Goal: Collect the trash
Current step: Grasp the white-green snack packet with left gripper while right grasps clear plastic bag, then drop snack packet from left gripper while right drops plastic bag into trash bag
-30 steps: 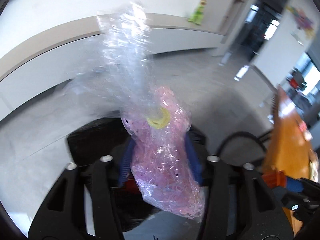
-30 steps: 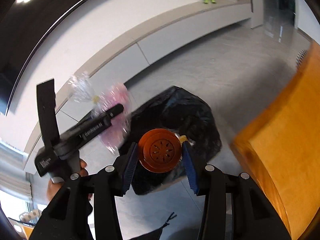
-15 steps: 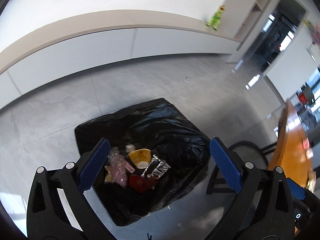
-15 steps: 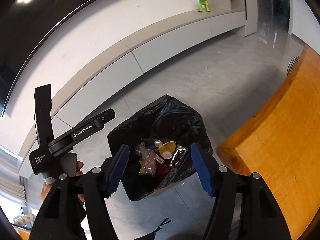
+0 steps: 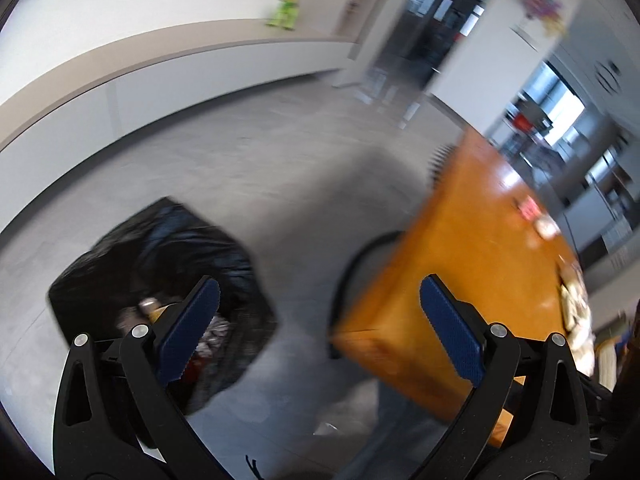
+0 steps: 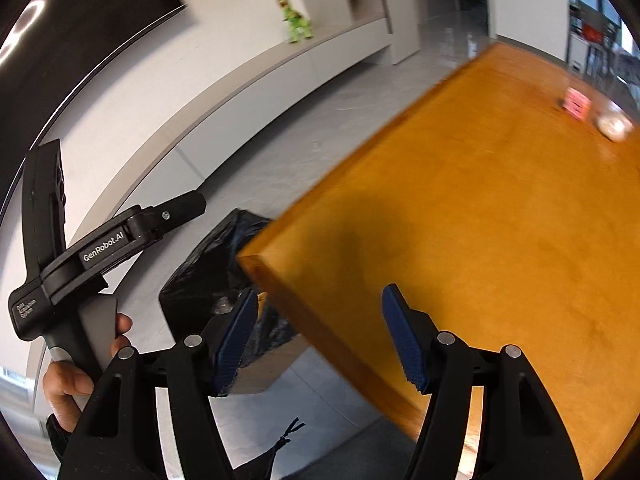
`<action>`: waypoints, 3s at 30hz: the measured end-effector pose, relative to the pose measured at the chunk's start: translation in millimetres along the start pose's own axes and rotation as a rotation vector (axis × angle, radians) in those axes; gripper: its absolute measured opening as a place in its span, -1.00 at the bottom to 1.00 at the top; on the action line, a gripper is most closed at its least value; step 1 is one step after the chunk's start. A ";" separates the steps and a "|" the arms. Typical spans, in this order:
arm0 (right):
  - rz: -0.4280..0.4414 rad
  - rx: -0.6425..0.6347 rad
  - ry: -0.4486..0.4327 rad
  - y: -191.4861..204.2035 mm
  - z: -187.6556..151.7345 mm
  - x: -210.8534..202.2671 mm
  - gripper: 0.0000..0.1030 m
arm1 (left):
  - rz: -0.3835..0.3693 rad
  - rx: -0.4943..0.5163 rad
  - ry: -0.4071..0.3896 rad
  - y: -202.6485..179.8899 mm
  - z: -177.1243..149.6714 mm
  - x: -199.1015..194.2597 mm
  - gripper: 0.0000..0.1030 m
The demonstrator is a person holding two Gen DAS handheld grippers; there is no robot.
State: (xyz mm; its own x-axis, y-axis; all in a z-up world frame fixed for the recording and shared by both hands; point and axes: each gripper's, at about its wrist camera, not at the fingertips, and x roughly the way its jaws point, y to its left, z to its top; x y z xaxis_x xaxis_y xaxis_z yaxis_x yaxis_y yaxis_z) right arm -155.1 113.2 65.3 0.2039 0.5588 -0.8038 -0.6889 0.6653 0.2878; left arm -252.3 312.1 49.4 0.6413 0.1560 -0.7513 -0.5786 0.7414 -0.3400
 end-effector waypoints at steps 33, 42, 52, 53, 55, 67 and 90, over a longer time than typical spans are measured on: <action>-0.383 0.803 -0.128 -353.7 -89.6 -121.6 0.38 | -0.327 0.656 0.350 -460.1 -68.4 159.1 0.88; -0.346 0.763 -0.186 -356.1 -98.2 -125.0 -0.13 | -0.278 0.716 0.436 -533.1 -94.4 204.6 0.88; -0.344 0.764 -0.245 -340.8 -118.7 -160.7 -0.13 | -0.250 0.809 0.376 -539.9 -113.5 203.2 0.26; -0.335 0.765 -0.256 -337.0 -119.9 -164.2 -0.13 | -0.240 0.803 0.378 -534.8 -112.2 200.6 0.25; -0.336 0.755 -0.266 -330.6 -119.0 -166.4 -0.13 | -0.256 0.784 0.386 -512.8 -106.6 193.7 0.25; -0.269 0.586 -0.272 -253.0 -90.2 -153.0 -0.13 | -0.268 0.605 0.237 -362.3 -55.9 115.6 0.25; 0.214 -0.081 0.046 61.8 -9.7 12.9 -0.12 | 0.173 0.007 -0.034 68.3 0.6 -16.2 0.26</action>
State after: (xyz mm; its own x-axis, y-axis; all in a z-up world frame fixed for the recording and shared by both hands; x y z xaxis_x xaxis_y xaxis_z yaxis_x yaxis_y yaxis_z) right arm -201.8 156.7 67.8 0.0162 0.6586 -0.7523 -0.7672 0.4907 0.4131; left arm -301.8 360.6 38.7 0.5492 0.3041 -0.7784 -0.6783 0.7062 -0.2028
